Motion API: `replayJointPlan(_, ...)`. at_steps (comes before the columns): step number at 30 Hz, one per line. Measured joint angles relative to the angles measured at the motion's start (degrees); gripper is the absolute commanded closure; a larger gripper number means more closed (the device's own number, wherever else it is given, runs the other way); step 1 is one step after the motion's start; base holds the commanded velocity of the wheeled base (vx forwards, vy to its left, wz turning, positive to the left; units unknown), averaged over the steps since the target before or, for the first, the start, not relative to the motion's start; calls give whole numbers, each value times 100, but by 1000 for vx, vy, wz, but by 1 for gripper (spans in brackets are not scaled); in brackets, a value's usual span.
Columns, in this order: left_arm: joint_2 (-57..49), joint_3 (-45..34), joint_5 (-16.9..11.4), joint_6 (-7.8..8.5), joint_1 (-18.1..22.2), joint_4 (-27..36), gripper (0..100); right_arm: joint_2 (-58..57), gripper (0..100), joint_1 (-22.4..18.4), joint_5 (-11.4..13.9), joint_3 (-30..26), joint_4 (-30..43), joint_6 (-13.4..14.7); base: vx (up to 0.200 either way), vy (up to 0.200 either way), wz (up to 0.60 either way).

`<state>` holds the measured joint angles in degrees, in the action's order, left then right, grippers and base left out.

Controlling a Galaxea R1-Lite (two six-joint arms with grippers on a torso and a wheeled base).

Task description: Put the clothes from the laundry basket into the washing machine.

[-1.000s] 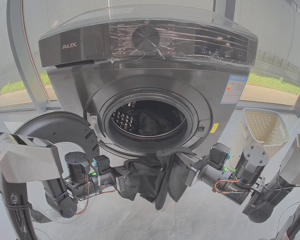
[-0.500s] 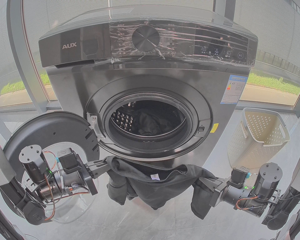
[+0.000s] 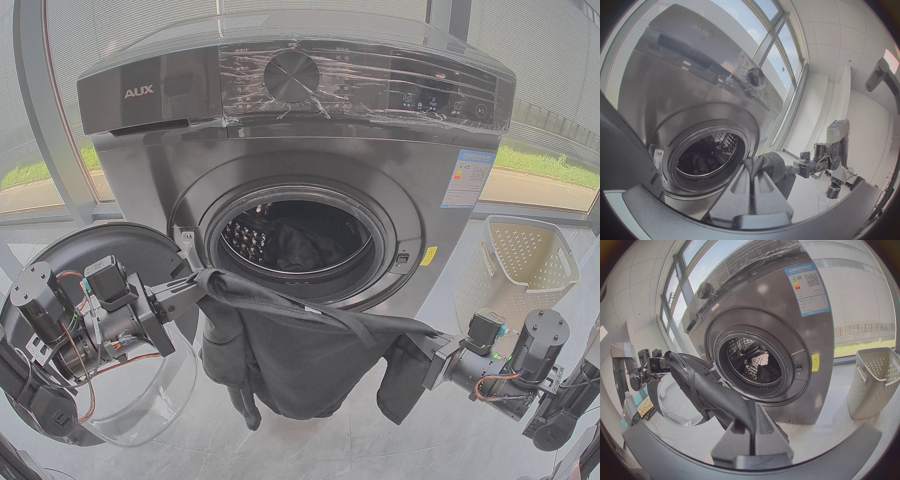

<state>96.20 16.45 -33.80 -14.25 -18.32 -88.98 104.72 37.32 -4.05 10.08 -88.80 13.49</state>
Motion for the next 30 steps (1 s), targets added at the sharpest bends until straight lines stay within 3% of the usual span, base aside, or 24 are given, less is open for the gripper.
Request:
replayJointPlan(4, -168, 34, -2, -24, -35, 0, 100, 27, 100, -17, -38, 132, -7, -1, 0, 0, 0)
replayJointPlan(10, -278, 67, 59, -35, -91, 0, 100, 33, 100, 30, -332, 286, 1, 0, 0, 0, 0)
replayJointPlan(30, -286, 113, 112, -20, -107, 0, 100, 27, 100, 55, -358, 638, -11, 54, 0, 0, 0)
